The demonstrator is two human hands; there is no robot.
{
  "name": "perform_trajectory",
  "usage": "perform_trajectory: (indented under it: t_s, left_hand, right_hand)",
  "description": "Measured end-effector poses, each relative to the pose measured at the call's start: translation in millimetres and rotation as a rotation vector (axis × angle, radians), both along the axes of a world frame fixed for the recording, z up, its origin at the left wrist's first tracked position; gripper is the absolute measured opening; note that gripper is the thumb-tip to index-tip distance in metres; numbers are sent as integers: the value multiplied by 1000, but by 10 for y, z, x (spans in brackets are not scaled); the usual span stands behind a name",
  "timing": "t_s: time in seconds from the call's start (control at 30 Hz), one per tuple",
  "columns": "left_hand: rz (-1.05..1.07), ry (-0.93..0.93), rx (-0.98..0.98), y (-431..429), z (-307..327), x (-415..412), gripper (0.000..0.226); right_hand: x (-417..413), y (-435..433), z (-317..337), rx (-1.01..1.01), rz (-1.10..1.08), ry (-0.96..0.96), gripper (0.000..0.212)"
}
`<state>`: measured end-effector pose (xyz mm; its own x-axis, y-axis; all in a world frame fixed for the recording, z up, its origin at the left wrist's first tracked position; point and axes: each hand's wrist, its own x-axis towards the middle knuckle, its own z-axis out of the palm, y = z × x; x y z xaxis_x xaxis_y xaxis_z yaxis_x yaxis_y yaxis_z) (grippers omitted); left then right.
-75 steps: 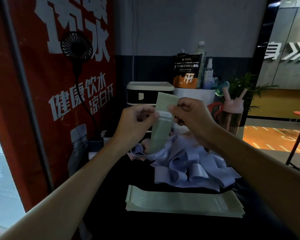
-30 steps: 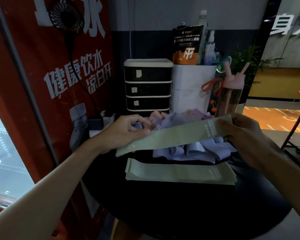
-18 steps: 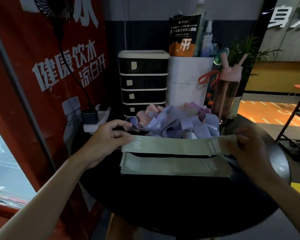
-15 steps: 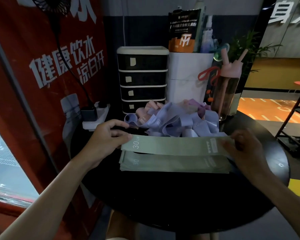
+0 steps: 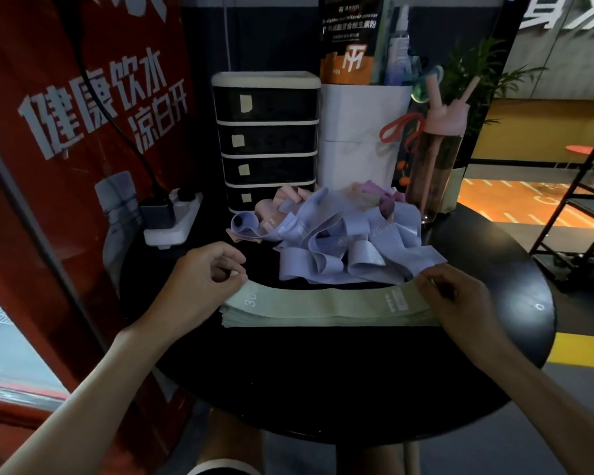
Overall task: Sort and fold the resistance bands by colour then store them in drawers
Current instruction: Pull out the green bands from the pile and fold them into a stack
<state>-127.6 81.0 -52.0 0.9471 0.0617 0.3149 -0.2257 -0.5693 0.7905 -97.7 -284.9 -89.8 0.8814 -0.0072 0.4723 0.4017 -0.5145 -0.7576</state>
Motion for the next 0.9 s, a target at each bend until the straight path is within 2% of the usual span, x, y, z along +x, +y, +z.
perform_trajectory:
  t_s: [0.1, 0.2, 0.27, 0.43, 0.57, 0.73, 0.9]
  left_hand:
    - [-13, -35, 178, -14, -69, -33, 17]
    - [-45, -84, 340, -13, -72, -71, 15]
    - [-91, -113, 403, -111, -13, -91, 31]
    - [-314, -170, 459, -834, 85, -38, 36]
    - [-447, -73, 515, -1363, 26, 105, 43]
    - [-444, -54, 619, -1554, -94, 248, 44]
    - [-460, -40, 560, -1548, -166, 271, 37]
  right_hand:
    - [1, 14, 18, 27, -42, -26, 18]
    - [-27, -3, 62, 181, -83, 42, 22]
    - [-64, -41, 61, 284, -112, 89, 29]
    - [-154, -60, 77, 254, -120, 129, 25]
    - [-140, -58, 93, 239, -100, 146, 27]
    - [-120, -66, 72, 211, -101, 163, 30]
    - [-97, -114, 37, 252, -114, 176, 28]
